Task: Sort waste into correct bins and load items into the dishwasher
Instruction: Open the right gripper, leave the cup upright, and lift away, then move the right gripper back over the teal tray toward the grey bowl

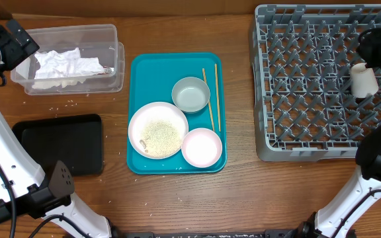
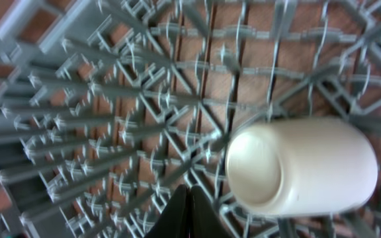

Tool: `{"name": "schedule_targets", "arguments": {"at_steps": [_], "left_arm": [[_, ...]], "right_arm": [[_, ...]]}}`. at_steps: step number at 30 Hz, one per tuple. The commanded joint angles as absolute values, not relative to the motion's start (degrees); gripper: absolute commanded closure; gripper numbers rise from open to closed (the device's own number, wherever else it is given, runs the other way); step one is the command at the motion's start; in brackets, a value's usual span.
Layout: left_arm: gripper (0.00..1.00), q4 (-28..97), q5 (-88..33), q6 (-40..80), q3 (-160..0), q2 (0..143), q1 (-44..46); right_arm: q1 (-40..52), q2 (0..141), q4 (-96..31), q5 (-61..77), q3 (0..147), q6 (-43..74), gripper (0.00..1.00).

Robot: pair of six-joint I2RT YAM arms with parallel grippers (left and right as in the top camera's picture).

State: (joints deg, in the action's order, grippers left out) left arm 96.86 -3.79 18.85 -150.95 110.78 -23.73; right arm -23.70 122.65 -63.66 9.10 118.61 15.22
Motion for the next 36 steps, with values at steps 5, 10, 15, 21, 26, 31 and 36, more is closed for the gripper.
{"name": "schedule_targets", "arguments": {"at_steps": [5, 10, 15, 21, 26, 31, 36], "left_arm": [[0.00, 96.8, -3.4, 17.8, -150.7, 110.5, -23.9], [0.00, 96.8, -3.4, 17.8, -150.7, 110.5, -23.9], [0.00, 96.8, -3.4, 17.8, -150.7, 110.5, -23.9], [0.00, 96.8, -3.4, 17.8, -150.7, 110.5, -23.9], [0.00, 96.8, -3.4, 17.8, -150.7, 110.5, -23.9], [0.00, 96.8, -3.4, 17.8, -150.7, 110.5, -23.9], [0.00, 96.8, -3.4, 17.8, -150.7, 110.5, -23.9]], "right_arm": [[-23.8, 126.4, -68.6, -2.7, 120.0, 19.4, 0.96], [-23.9, 125.8, -70.4, -8.8, 120.0, 20.4, 0.96], [-23.9, 123.7, -72.8, -14.8, 120.1, 22.8, 0.96], [-23.2, 119.0, -73.2, -10.0, 120.1, 22.5, 0.96], [-20.6, 112.4, -68.6, 12.1, 120.1, 16.5, 0.96], [-16.5, 109.6, -66.1, 29.3, 120.1, 16.1, 0.55], [-8.4, 110.4, -67.7, 39.1, 120.0, 16.1, 0.23]]}}
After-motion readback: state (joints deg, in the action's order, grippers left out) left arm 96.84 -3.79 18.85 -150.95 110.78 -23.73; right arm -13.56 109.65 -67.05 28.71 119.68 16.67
